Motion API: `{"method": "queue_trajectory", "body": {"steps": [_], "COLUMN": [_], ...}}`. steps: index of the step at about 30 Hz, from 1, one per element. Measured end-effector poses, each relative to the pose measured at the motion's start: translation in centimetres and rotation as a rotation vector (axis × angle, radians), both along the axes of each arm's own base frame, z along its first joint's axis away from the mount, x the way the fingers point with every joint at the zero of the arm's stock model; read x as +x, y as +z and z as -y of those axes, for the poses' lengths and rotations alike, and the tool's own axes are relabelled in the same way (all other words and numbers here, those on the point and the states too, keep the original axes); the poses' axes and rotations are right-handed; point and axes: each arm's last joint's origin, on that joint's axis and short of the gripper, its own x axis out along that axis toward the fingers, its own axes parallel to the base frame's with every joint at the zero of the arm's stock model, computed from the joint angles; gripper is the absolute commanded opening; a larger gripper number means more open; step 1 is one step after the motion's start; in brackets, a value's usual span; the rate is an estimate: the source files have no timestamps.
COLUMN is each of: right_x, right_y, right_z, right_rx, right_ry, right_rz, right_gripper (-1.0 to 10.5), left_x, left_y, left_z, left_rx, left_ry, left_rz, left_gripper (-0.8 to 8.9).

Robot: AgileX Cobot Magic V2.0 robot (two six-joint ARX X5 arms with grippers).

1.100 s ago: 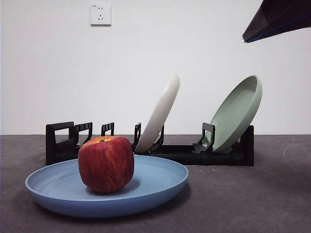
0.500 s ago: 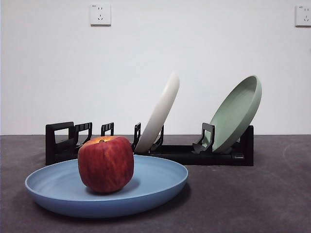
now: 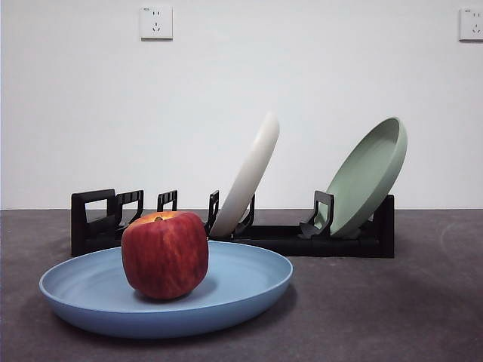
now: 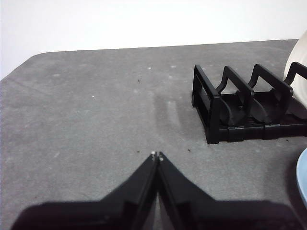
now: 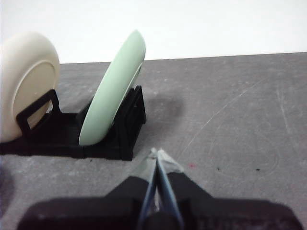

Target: Take the blue plate from the plate rack,put the plate on the table,take the apple from the table,put the apple in the plate

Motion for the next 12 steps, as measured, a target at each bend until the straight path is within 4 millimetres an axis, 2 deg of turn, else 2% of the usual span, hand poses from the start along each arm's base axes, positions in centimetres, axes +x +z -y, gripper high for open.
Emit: {"method": "queue_trajectory", "body": {"steps": [4, 12], "right_x": [0.06, 0.06], "right_y": [-0.88, -1.29], "right_z": [-0.03, -0.51], "right_rx": [0.004, 0.0], "right_ry": [0.001, 0.013], "right_rz": [-0.017, -0.038], "right_gripper": [-0.1, -0.1], "left_x": [0.0, 0.0], "left_y": [0.0, 0.0], "left_z": [0.0, 0.0], "left_rx": [0.0, 0.0], "left_ry": [0.0, 0.0], "left_rz": [0.0, 0.0], "left_gripper": [-0.03, -0.03]}}
